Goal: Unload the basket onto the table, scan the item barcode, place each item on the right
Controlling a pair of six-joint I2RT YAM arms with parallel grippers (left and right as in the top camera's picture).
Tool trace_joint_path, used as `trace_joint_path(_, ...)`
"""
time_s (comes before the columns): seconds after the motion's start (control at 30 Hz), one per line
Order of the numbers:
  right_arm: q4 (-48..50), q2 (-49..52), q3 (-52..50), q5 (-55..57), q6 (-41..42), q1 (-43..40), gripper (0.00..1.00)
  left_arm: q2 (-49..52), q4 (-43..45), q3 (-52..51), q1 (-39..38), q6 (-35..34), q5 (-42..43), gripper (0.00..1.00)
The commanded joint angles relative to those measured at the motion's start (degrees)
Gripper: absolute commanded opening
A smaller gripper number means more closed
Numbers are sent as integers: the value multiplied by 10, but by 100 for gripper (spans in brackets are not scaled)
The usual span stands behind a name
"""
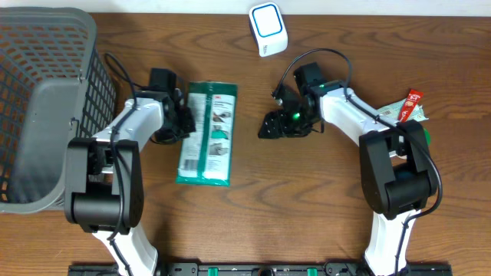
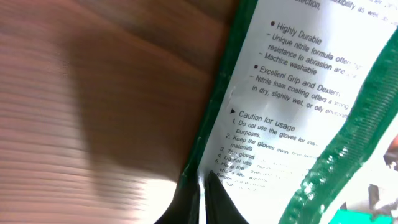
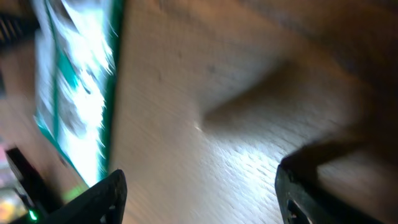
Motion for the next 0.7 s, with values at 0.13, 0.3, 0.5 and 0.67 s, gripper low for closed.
trace_joint_path(0.13, 82, -2, -53, -7, 131, 45, 72, 53, -19, -34, -59, 12, 69, 14)
trace_joint_path(0.3, 159, -2, -101, -22, 185, 96, 72, 53, -14, -34, -90, 12, 67, 16)
trace_joint_path(0.5, 222, -2, -127, -22, 194, 141, 68, 53, -7, -34, -105, 12, 66, 16)
trace_joint_path(0.67, 249, -2, -127, -24, 194, 147, 54, 53, -8, -34, -106, 12, 66, 16)
